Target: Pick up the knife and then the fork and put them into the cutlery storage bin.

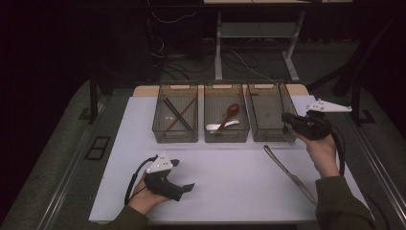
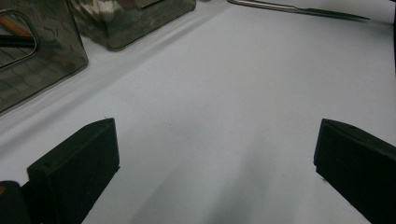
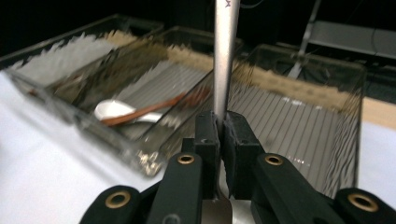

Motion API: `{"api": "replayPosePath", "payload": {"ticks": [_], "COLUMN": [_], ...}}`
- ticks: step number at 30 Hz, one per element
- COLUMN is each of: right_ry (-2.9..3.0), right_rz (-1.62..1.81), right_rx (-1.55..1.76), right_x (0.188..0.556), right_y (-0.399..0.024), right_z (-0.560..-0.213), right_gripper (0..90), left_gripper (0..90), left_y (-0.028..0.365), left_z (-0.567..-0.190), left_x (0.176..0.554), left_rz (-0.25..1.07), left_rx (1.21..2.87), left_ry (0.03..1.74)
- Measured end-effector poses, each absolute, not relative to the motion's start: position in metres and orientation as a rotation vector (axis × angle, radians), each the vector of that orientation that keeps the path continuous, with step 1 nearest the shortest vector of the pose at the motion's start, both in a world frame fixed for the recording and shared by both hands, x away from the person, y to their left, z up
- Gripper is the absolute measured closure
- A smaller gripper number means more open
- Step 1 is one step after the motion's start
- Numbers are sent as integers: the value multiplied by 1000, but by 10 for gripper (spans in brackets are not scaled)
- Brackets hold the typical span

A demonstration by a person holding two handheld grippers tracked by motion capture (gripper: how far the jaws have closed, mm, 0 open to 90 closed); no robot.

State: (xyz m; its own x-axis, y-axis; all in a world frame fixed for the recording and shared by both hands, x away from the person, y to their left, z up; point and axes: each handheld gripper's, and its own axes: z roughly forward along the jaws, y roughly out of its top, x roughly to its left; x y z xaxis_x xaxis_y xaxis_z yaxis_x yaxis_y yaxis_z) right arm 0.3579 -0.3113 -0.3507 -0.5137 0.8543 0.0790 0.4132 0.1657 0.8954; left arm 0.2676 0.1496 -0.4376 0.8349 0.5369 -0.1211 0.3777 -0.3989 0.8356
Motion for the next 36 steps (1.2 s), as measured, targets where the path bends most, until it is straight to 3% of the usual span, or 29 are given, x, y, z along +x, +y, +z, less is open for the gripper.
{"api": "replayPosePath", "payload": {"ticks": [20, 36], "right_ry": [1952, 2108], "right_rz": [1207, 981], "right_rx": [1300, 1362], "right_x": [437, 455], "right_y": [-327, -321], "right_z": [-360, -386], "right_gripper": [838, 836], "left_gripper": [0, 0], "left_y": [150, 150], "left_z": [-438, -438], "left_x": [268, 267], "left_rz": [197, 196], "left_rx": [2028, 2025], "left_ry": [671, 677]}}
